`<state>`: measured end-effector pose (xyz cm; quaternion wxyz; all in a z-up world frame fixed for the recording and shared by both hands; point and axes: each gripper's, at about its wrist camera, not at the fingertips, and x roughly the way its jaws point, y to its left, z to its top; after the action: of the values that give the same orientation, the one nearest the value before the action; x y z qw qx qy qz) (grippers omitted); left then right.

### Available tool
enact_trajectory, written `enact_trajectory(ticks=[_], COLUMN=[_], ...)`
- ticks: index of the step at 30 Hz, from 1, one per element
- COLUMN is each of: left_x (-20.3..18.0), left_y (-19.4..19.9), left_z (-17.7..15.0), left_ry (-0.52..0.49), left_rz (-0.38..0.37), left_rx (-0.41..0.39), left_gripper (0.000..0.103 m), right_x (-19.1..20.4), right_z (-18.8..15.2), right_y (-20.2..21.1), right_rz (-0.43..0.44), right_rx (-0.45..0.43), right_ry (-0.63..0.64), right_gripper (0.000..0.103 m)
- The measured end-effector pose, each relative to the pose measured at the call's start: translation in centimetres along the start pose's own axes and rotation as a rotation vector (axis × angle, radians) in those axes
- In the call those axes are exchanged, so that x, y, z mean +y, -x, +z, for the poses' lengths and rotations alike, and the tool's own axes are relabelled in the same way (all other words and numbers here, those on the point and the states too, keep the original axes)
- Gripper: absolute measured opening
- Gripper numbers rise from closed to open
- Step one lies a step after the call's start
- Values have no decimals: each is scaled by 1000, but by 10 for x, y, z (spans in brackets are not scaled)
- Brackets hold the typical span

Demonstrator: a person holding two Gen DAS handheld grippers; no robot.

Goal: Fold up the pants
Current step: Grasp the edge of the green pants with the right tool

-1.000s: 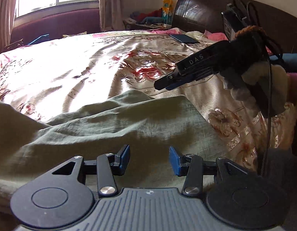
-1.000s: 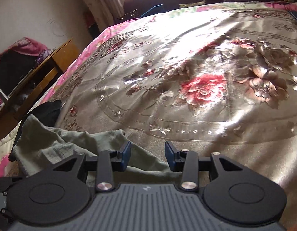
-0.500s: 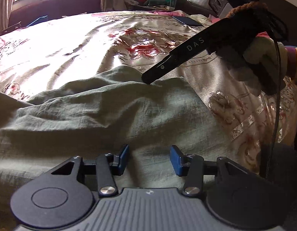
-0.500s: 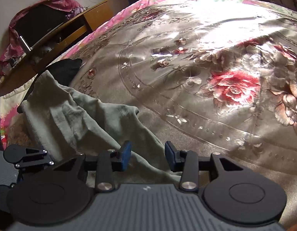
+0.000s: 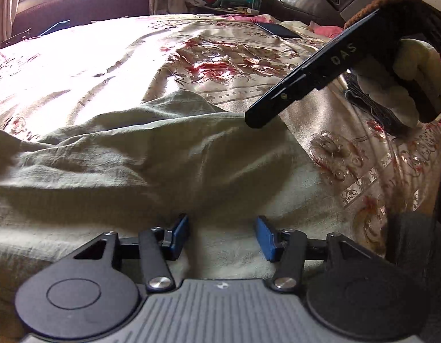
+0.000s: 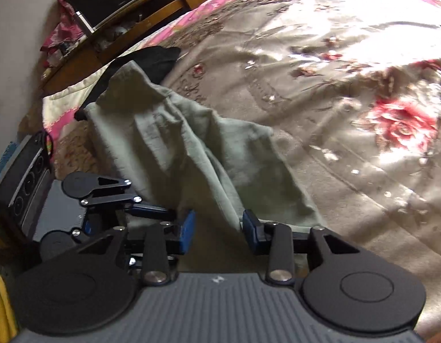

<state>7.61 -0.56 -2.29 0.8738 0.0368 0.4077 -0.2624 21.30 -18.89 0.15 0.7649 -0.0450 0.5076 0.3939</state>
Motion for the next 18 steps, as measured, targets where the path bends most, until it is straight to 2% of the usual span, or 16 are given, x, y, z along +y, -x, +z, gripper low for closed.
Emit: enact_trajectory(ticks=[2,6,9,12,13,15,16,18], left_x=[-2,-6,-4,-2,-2,-2,-3,-3], left_y=[-1,0,0,-1,-1,-2,-2,-4], left_z=[0,0,0,1,1,1,1,1], left_ry=[-11,-30,-24,-18,-16,-14,-14,-10], left_rz=[6,9,-2,-9,-10,-9,-8,-8], left_rx=[1,-10,-14,-16,-17,-18,-19,-17], left_gripper=[66,66,67,67,67,67,67,67], right_x=[-15,-38,-31,-12,-7,-7,-9,-11], right_z=[0,2,14,32,36,39,39,37], right_y=[-2,7,9,-7,-15,-36,-46,-59], right_rz=[-75,-37,42,121,143,144,112,12], right_rx=[20,-41,-50,42,84,147,175,204], right_ry=[-62,-190,-117,30,74,109,112,102], right_gripper=[40,40,40,40,44,48,47,19])
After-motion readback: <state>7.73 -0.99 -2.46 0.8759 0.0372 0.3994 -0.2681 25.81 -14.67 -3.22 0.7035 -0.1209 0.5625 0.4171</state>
